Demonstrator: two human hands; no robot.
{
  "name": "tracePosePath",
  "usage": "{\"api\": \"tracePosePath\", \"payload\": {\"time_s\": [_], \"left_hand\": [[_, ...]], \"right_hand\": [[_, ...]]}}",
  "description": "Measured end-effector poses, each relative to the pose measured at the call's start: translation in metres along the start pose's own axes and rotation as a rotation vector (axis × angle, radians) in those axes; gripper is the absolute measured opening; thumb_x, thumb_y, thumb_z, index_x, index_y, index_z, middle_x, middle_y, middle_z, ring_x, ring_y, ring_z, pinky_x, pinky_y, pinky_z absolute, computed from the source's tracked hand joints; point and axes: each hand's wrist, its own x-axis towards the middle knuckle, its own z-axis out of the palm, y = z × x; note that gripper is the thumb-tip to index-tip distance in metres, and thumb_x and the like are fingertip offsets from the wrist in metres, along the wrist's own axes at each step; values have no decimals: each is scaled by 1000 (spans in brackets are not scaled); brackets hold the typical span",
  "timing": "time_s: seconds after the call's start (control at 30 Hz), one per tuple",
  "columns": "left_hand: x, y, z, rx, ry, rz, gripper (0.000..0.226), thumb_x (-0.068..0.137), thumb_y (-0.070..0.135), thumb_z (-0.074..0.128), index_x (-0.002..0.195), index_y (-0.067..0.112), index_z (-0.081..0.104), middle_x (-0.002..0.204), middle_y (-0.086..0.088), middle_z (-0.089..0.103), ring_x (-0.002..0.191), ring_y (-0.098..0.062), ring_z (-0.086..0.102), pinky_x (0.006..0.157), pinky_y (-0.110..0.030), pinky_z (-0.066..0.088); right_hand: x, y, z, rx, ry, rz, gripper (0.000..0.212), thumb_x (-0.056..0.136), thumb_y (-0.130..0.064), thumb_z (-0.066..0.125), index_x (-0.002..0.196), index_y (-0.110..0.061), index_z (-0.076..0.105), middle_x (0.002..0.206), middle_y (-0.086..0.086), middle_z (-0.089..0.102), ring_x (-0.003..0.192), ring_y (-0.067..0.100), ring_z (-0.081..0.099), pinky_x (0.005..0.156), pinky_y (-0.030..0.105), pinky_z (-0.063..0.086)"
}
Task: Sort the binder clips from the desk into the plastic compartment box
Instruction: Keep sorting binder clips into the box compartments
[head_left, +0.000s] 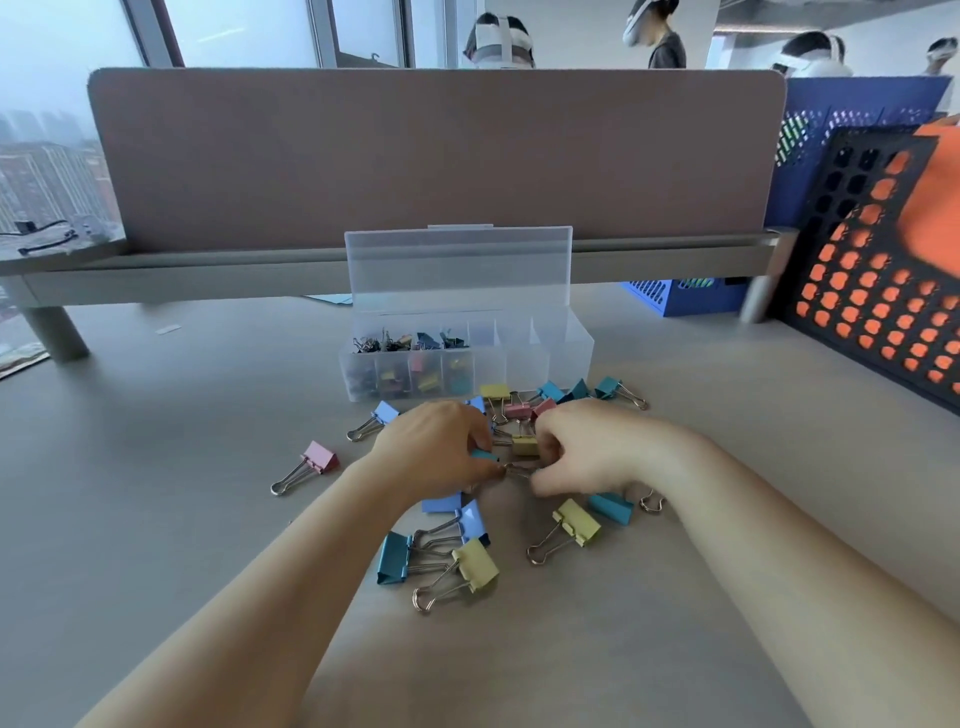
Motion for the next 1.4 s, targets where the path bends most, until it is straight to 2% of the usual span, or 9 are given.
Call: {"api": "tracePosePath", "payload": {"time_s": [0.13,0.27,0.47,0.57,0.7,0.93,1.03,1.23,1.4], "left_hand": [[2,3,-2,-220,39,4,22,81,34,72,99,22,67,88,10,63,83,-10,59,81,-29,52],[5,24,-12,-722,-7,-105,10,87,19,64,95,16,68,88,-3,71,83,-19,69,82,-32,58],[11,60,-14,-1322,-248,-291,24,94,3,41,95,-1,64,87,-15,50,61,-19,52,56,-26,51],[19,68,-7,-819,-152,-130,30,92,9,35,91,7,65,85,-6,50,64,-16,47,57,-23,39],[25,64,14,-167,-68,166,29,92,28,44,113,28,64,110,4,50,100,-17,57,86,-26,46],[29,50,17,-204,-104,201,29,88,20,55,107,37,69,99,15,41,91,-2,43,79,-15,35],[33,43,14,-239,-49,184,21,85,16,57,86,33,70,90,16,47,77,0,51,64,-7,35],[39,15,7,-129,23,44,29,90,23,53,113,37,63,107,6,50,93,-13,57,80,-25,47],[42,6,6,-125,-23,15,22,88,23,54,96,40,67,109,4,52,91,-13,58,81,-27,49]], "right_hand": [[-18,36,-14,347,85,62,20,76,-41,69,80,-22,63,78,-4,64,70,11,55,67,31,46],[-39,76,-7,1014,169,167,8,91,-10,54,86,-9,60,70,2,58,61,11,52,56,23,39],[-54,101,7,1826,244,245,17,69,-7,38,83,-7,48,74,12,52,57,17,43,38,19,32],[-56,104,11,1599,325,336,11,88,-17,46,86,-11,54,70,4,49,50,11,38,37,18,22],[-51,106,20,842,446,408,9,86,-20,68,81,-12,67,65,-3,54,51,7,42,39,12,28],[-35,98,25,760,302,267,16,79,-30,77,85,-16,73,82,1,69,72,7,56,65,18,42],[-22,100,22,835,397,260,11,83,-23,74,86,-13,73,81,2,68,73,8,56,57,9,39],[5,106,24,667,402,262,8,85,-27,70,82,-20,73,79,2,69,72,15,58,64,26,45],[25,114,17,679,496,285,20,86,-31,69,81,-12,67,65,-5,57,56,13,48,48,22,35]]}}
